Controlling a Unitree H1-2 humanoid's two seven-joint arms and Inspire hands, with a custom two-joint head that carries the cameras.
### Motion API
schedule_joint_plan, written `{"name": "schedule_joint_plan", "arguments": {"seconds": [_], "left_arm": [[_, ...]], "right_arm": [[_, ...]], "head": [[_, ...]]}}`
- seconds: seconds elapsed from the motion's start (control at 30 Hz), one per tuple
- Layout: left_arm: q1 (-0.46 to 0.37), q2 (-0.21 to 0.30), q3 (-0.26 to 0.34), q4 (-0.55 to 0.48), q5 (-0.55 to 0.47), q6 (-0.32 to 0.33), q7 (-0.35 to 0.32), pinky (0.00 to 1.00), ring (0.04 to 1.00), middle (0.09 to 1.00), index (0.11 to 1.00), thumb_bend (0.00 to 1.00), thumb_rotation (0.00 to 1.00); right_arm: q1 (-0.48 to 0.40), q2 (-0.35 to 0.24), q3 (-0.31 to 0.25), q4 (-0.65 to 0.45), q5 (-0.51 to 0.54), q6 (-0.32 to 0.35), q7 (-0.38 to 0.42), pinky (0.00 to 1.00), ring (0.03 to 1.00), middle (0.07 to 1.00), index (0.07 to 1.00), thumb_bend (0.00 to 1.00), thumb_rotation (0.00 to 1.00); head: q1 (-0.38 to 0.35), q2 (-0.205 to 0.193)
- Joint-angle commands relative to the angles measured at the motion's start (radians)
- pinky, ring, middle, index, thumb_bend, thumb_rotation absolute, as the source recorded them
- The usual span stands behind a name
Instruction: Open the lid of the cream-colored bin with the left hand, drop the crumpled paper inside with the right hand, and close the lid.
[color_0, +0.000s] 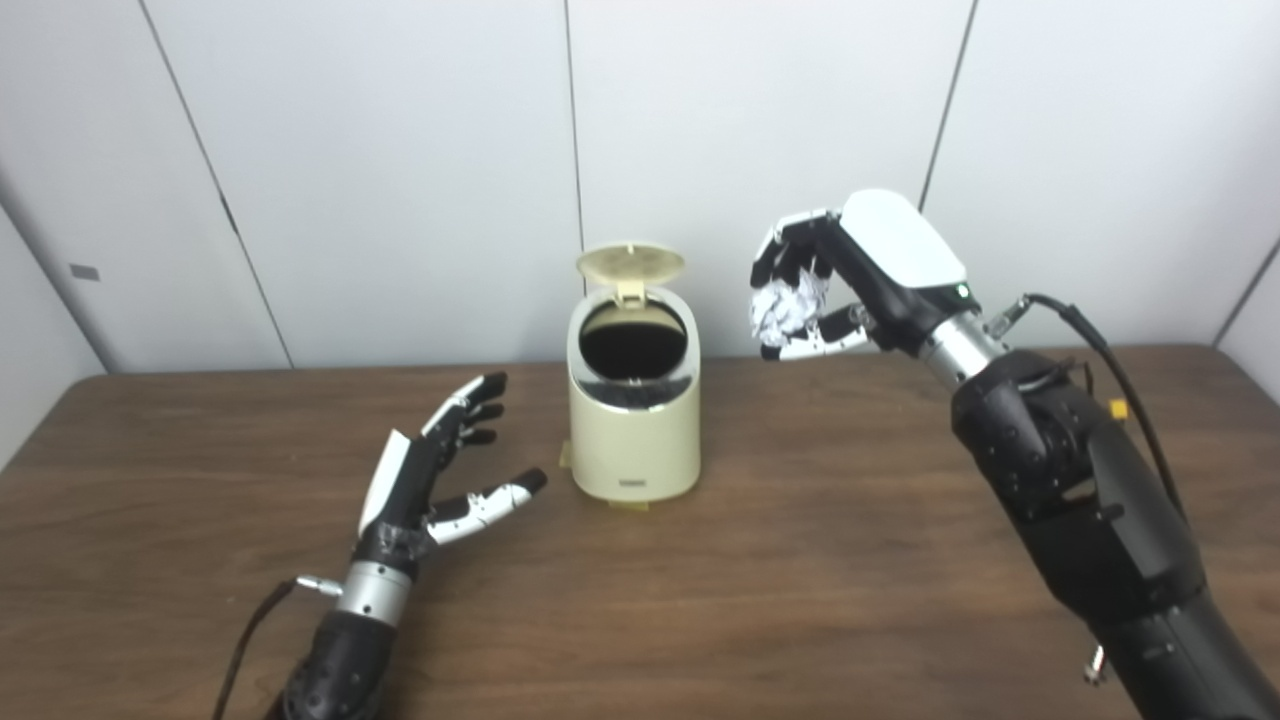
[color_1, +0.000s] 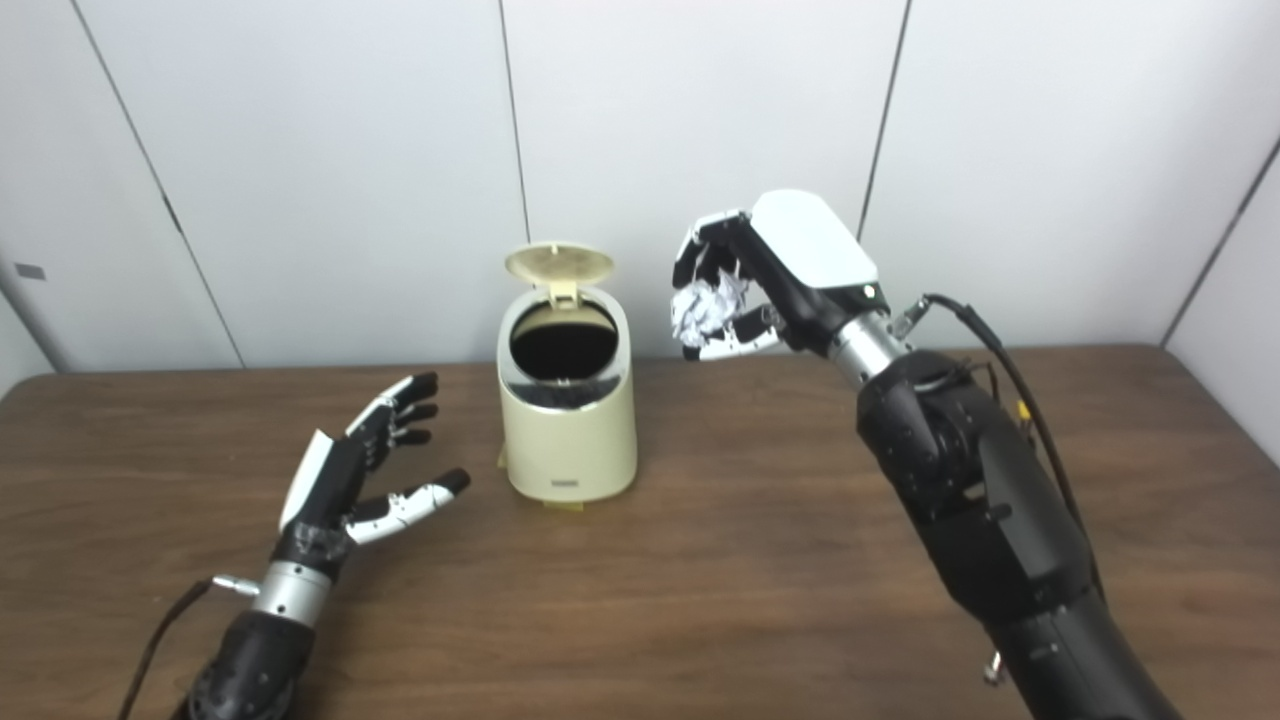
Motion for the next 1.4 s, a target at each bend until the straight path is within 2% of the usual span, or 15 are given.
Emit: {"name": "schedule_joint_plan", "arguments": {"seconds": [0.0,0.23,0.3,0.47,0.7,1.1,1.37], "left_arm": [[0.053,-0.034,-0.024,0.046,0.028,-0.029,0.022,0.78,0.858,0.903,0.929,0.71,0.29],[0.05,-0.041,-0.026,0.052,0.024,-0.031,0.022,0.77,0.861,0.908,0.931,0.71,0.29],[0.05,-0.042,-0.026,0.054,0.026,-0.03,0.022,0.77,0.864,0.908,0.932,0.71,0.29],[0.048,-0.046,-0.026,0.061,0.024,-0.036,0.022,0.78,0.862,0.908,0.932,0.71,0.28],[0.048,-0.049,-0.027,0.062,0.024,-0.044,0.023,0.79,0.86,0.905,0.937,0.71,0.28],[0.047,-0.058,-0.027,0.057,0.031,-0.047,0.038,0.74,0.85,0.898,0.95,0.72,0.29],[0.048,-0.06,-0.028,0.053,0.023,-0.04,0.035,0.77,0.861,0.906,0.953,0.72,0.29]], "right_arm": [[-0.056,0.002,-0.019,-0.019,0.007,-0.007,-0.022,0.43,0.513,0.463,0.501,0.53,0.0],[-0.079,0.03,-0.007,-0.02,-0.015,0.032,0.004,0.45,0.53,0.459,0.504,0.53,0.0],[-0.081,0.036,-0.005,-0.016,-0.025,0.033,-0.004,0.46,0.546,0.46,0.504,0.53,0.0],[-0.085,0.064,0.008,0.064,-0.054,-0.012,-0.086,0.5,0.579,0.46,0.503,0.53,0.0],[-0.097,0.093,0.032,0.129,-0.078,-0.004,-0.104,0.63,0.668,0.472,0.5,0.53,0.0],[-0.123,0.121,0.064,0.179,-0.081,-0.026,-0.13,0.63,0.655,0.468,0.505,0.53,0.0],[-0.133,0.132,0.08,0.185,-0.091,-0.025,-0.138,0.61,0.649,0.47,0.501,0.53,0.0]], "head": [[-0.001,0.001],[-0.005,0.001],[-0.005,0.001],[-0.002,0.0],[-0.002,0.002],[0.006,0.01],[0.008,0.012]]}}
